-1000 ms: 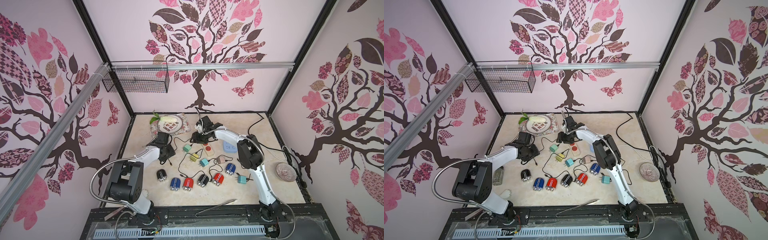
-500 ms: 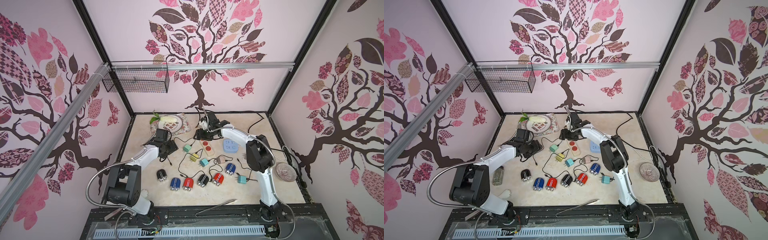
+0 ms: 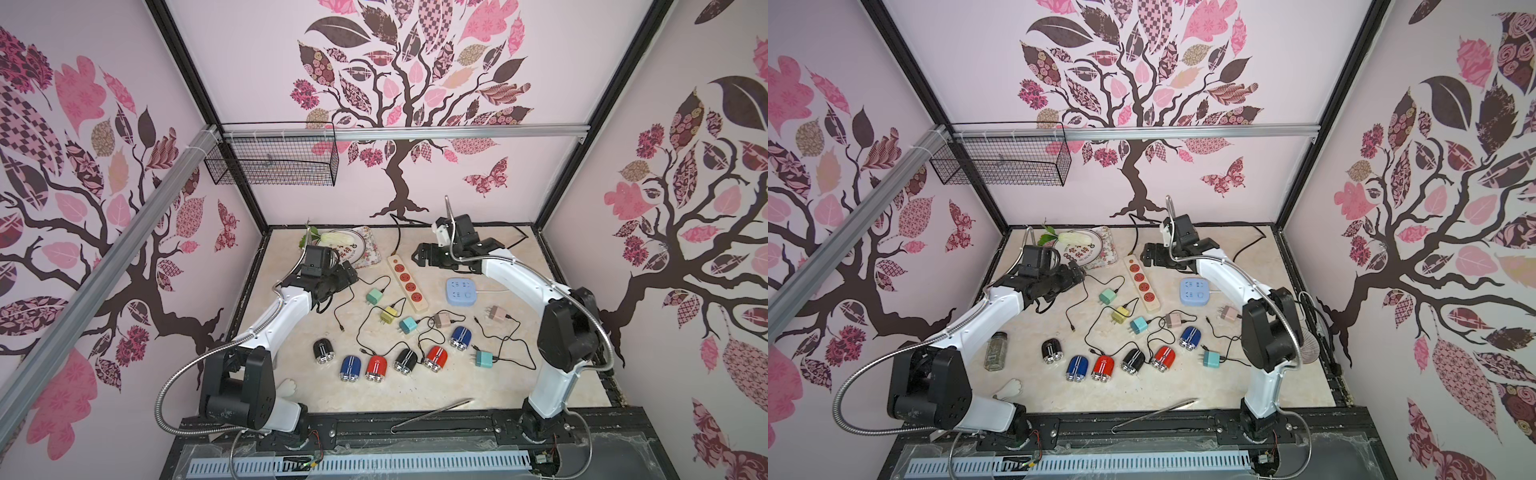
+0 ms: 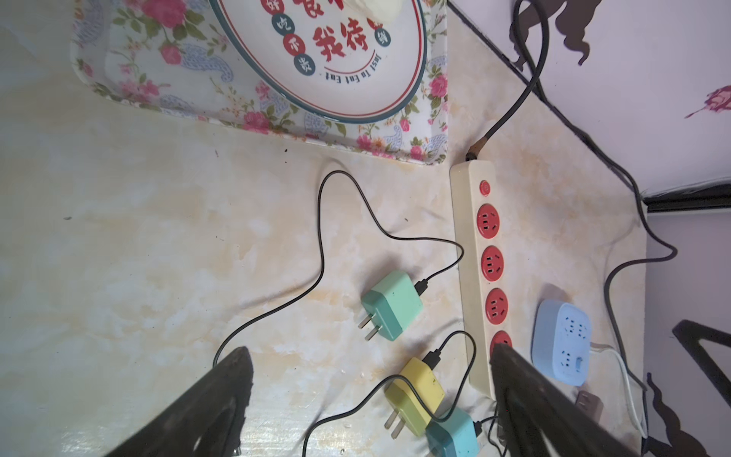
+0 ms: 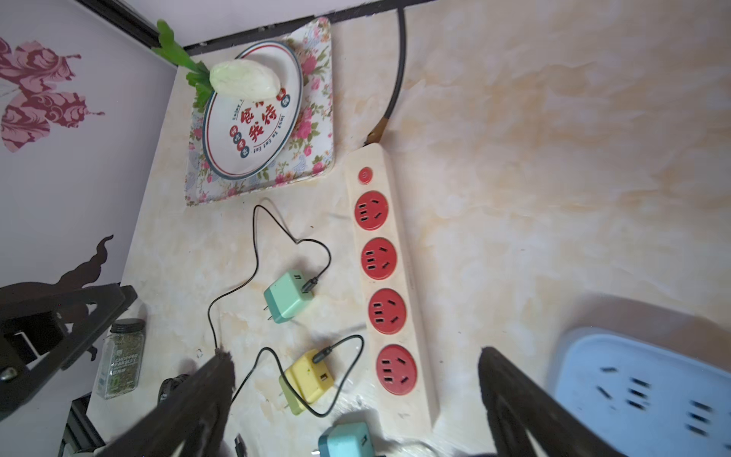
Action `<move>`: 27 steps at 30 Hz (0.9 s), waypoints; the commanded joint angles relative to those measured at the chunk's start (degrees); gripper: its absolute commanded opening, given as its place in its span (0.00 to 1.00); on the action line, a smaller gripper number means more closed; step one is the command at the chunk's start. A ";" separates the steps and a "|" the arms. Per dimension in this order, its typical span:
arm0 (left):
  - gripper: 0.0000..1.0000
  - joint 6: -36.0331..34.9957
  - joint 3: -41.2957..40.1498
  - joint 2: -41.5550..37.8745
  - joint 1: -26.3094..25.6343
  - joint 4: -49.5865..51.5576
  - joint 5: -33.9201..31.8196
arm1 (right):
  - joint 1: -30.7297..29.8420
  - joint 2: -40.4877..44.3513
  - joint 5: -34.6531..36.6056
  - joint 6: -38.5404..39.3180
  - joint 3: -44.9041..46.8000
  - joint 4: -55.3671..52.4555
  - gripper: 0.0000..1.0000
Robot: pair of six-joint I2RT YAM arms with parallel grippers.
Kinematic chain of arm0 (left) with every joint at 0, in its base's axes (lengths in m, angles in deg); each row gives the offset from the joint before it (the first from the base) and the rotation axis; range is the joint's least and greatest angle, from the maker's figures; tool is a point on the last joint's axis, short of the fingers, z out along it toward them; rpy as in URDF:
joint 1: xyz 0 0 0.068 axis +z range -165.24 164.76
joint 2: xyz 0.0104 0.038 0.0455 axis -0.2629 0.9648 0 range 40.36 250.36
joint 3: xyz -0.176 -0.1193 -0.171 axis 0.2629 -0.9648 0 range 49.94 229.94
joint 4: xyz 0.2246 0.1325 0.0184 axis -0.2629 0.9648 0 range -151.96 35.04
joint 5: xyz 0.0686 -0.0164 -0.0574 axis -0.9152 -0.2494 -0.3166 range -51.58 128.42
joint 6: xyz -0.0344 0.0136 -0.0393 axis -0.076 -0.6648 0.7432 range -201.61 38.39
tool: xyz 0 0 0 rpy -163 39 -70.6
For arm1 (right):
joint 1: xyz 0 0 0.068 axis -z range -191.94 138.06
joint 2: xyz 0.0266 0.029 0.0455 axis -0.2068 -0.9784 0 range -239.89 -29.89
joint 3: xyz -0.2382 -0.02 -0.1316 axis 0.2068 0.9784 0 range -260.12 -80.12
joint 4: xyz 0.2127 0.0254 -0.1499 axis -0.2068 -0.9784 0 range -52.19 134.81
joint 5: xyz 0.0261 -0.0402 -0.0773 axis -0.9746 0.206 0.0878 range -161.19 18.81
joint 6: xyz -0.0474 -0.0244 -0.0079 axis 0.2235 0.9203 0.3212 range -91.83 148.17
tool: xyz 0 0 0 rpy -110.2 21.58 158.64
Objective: Unplug the electric shaver
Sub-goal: Reset both arms
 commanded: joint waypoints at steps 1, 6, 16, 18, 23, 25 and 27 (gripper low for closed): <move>0.98 -2.32 2.89 -1.25 0.82 -0.37 -3.92 | 4.65 6.88 2.16 0.47 4.29 3.02 1.00; 0.98 -3.00 1.98 -1.86 2.03 -0.98 -7.79 | 10.68 14.28 6.38 -0.42 13.93 6.92 1.00; 0.98 -6.27 -0.11 -0.62 2.49 -2.48 -21.94 | 15.48 24.70 18.43 1.24 32.97 21.34 1.00; 0.97 -6.93 -2.41 -1.18 2.50 -5.42 -23.50 | 15.49 26.15 21.71 1.75 37.57 27.79 1.00; 0.97 -10.96 -11.37 -4.33 2.48 -16.24 -29.00 | 15.49 28.49 30.74 5.75 44.33 35.47 1.00; 0.98 -14.41 -16.27 -6.80 2.48 -23.15 -30.63 | 15.48 28.26 33.58 8.50 45.34 36.30 1.00; 0.97 -17.71 -21.14 -9.32 2.50 -30.39 -31.22 | 15.54 28.51 34.56 10.68 46.95 38.25 0.99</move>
